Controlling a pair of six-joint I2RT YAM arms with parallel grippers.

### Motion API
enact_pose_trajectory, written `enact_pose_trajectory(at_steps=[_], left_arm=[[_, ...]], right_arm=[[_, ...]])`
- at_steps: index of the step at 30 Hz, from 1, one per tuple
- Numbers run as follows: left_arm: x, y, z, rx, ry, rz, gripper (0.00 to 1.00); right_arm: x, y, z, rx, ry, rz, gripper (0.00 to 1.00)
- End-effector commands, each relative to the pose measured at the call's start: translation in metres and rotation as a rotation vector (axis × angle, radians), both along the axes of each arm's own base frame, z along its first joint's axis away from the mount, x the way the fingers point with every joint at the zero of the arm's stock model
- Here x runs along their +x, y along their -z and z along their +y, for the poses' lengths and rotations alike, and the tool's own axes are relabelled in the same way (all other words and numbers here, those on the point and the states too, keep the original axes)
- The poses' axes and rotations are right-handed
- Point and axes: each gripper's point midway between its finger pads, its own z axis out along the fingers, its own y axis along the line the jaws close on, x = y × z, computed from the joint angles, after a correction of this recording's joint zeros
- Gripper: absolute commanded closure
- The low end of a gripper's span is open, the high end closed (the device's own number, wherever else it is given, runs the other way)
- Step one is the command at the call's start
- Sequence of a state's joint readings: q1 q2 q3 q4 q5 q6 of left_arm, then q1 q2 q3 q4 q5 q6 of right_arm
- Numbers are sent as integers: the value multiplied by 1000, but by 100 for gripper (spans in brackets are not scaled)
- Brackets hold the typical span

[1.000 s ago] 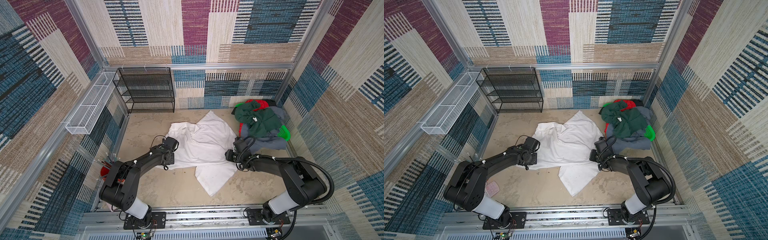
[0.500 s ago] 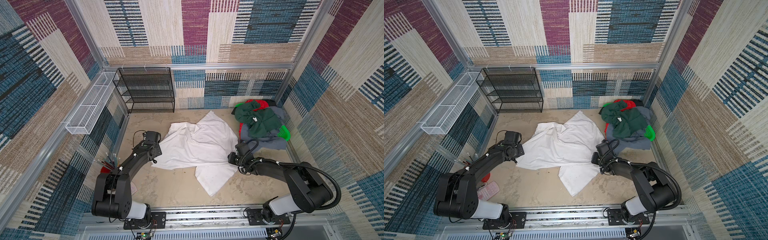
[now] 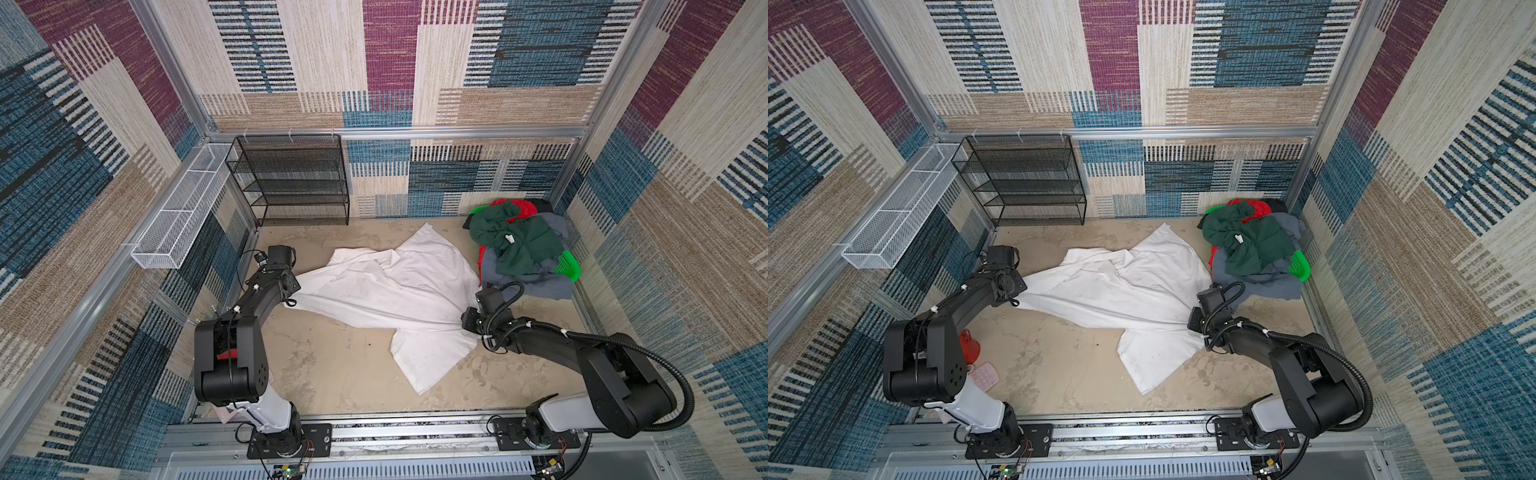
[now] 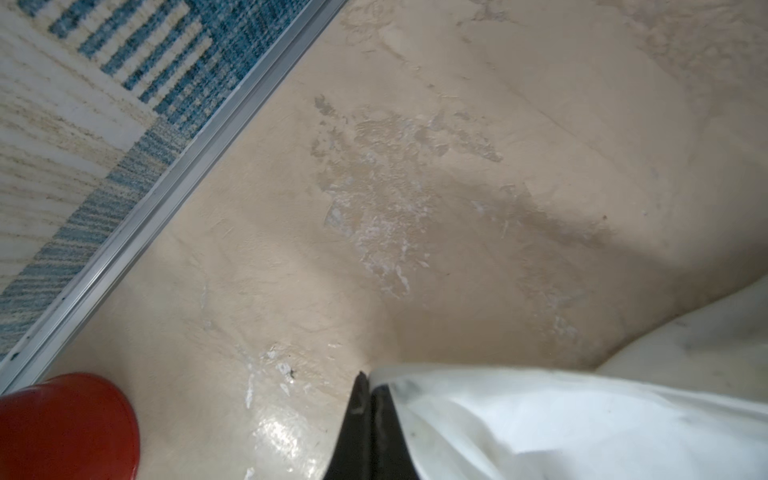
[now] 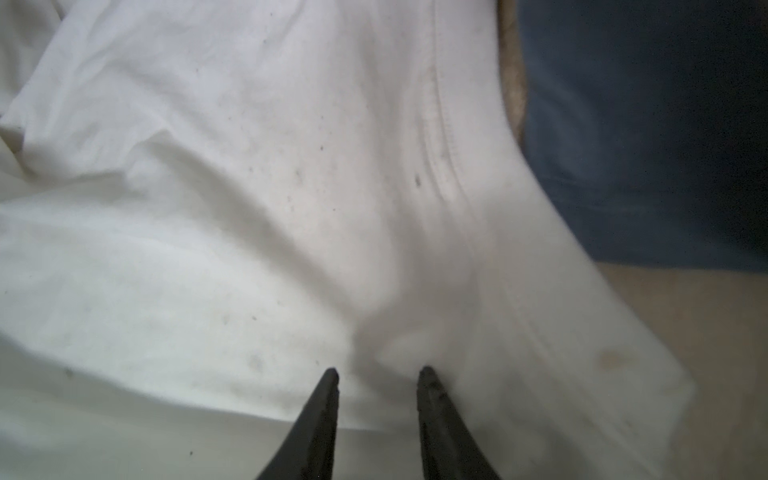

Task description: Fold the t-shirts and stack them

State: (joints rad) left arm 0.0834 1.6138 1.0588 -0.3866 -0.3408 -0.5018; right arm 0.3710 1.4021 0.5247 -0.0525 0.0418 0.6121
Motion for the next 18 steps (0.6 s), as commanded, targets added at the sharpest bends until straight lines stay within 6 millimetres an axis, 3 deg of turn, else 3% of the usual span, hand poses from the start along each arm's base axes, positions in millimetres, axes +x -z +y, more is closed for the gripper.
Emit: enact_pose_trajectory(at_steps=[1, 4, 8, 12, 15, 18], left_arm=[[-9, -6, 1, -22, -45, -42, 100], [-16, -9, -4, -42, -36, -82, 100], [-23, -20, -5, -42, -27, -83, 92], [-31, -45, 3, 13, -48, -129, 54], [-36, -64, 7, 44, -63, -183, 45], [-32, -76, -1, 12, -30, -243, 42]], right_arm=[[-24, 15, -14, -46, 24, 109, 64], [-23, 12, -15, -51, 19, 106, 64], [-23, 11, -16, -62, 9, 111, 64], [-22, 8, -15, -58, 9, 102, 64], [-21, 5, -14, -53, 4, 97, 63], [-19, 3, -12, -48, -6, 94, 63]])
